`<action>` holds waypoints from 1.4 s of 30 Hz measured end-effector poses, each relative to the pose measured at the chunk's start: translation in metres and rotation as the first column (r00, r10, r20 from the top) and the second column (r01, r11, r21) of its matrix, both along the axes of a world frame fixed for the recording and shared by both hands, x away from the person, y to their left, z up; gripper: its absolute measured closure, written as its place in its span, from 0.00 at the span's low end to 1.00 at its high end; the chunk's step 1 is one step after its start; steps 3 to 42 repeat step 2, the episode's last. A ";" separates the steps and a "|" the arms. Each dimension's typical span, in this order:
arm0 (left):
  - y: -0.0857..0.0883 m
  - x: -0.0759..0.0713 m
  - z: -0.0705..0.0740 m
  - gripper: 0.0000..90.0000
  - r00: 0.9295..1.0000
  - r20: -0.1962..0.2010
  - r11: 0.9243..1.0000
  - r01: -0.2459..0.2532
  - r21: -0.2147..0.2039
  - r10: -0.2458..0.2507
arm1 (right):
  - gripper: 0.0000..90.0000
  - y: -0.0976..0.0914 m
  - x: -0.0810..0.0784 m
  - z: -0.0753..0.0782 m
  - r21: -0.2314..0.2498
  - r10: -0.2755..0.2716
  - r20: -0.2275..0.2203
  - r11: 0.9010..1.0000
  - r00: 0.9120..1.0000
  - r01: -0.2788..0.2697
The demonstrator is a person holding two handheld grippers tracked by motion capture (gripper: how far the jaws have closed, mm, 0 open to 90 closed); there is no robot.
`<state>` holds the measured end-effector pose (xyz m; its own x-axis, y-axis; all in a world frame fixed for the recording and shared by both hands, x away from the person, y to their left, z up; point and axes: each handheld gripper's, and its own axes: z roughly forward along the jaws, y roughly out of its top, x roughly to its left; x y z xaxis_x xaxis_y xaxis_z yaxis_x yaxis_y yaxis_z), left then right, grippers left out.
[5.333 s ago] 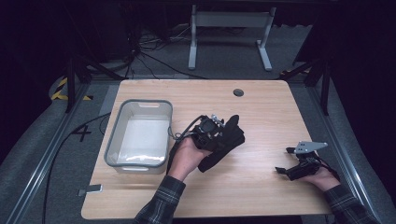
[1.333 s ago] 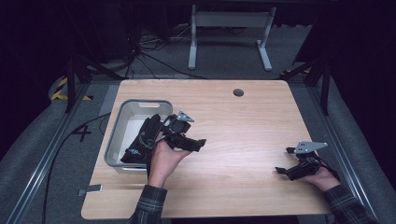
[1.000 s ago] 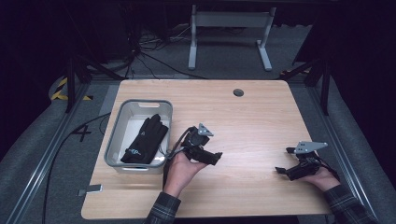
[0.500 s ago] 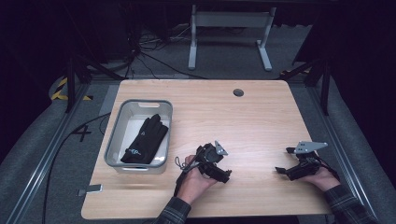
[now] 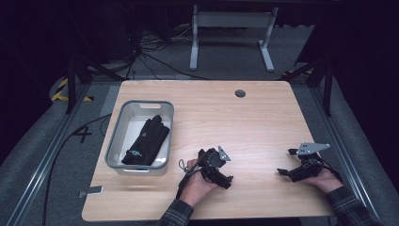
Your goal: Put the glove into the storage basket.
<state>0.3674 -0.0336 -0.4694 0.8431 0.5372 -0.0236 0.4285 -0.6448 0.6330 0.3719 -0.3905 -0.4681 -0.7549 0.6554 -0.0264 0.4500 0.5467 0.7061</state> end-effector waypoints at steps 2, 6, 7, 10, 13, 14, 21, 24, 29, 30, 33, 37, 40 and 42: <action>0.001 0.000 -0.001 0.00 1.000 0.008 1.000 0.005 -0.010 -0.005 | 0.01 0.000 0.000 0.000 0.001 -0.001 -0.002 1.000 1.000 0.001; 0.001 0.000 -0.001 0.00 1.000 0.008 1.000 0.005 -0.010 -0.005 | 0.01 0.000 0.000 0.000 0.001 -0.001 -0.002 1.000 1.000 0.001; 0.001 0.000 -0.001 0.00 1.000 0.008 1.000 0.005 -0.010 -0.005 | 0.01 0.000 0.000 0.000 0.001 -0.001 -0.002 1.000 1.000 0.001; 0.001 0.000 -0.001 0.00 1.000 0.008 1.000 0.005 -0.010 -0.005 | 0.01 0.000 0.000 0.000 0.001 -0.001 -0.002 1.000 1.000 0.001; 0.001 0.000 -0.001 0.00 1.000 0.008 1.000 0.005 -0.010 -0.005 | 0.01 0.000 0.000 0.000 0.001 -0.001 -0.002 1.000 1.000 0.001; 0.001 0.000 -0.001 0.00 1.000 0.008 1.000 0.005 -0.010 -0.005 | 0.01 0.000 0.000 0.000 0.001 -0.001 -0.002 1.000 1.000 0.001; 0.001 0.000 -0.001 0.00 1.000 0.008 1.000 0.005 -0.010 -0.005 | 0.01 0.000 0.000 0.000 0.001 -0.001 -0.002 1.000 1.000 0.001; 0.001 0.000 -0.001 0.00 1.000 0.008 1.000 0.005 -0.010 -0.005 | 0.01 0.000 0.000 0.000 0.001 -0.001 -0.002 1.000 1.000 0.001; 0.001 0.000 -0.001 0.00 1.000 0.008 1.000 0.005 -0.010 -0.005 | 0.01 0.000 0.000 0.000 0.001 -0.001 -0.002 1.000 1.000 0.001; 0.001 0.000 -0.001 0.00 1.000 0.008 1.000 0.005 -0.010 -0.005 | 0.01 0.000 0.000 0.000 0.001 -0.001 -0.002 1.000 1.000 0.001; 0.001 0.000 -0.001 0.00 1.000 0.008 1.000 0.005 -0.010 -0.005 | 0.01 0.000 0.000 0.000 0.001 -0.001 -0.002 1.000 1.000 0.001; 0.001 0.000 -0.001 0.00 1.000 0.008 1.000 0.005 -0.010 -0.005 | 0.01 0.000 0.000 0.000 0.001 -0.001 -0.002 1.000 1.000 0.001; 0.001 0.000 -0.001 0.00 1.000 0.008 1.000 0.005 -0.010 -0.005 | 0.01 0.000 0.000 0.000 0.001 -0.001 -0.002 1.000 1.000 0.001; 0.001 0.000 -0.001 0.00 1.000 0.008 1.000 0.005 -0.010 -0.005 | 0.01 0.000 0.000 0.000 0.001 -0.001 -0.002 1.000 1.000 0.001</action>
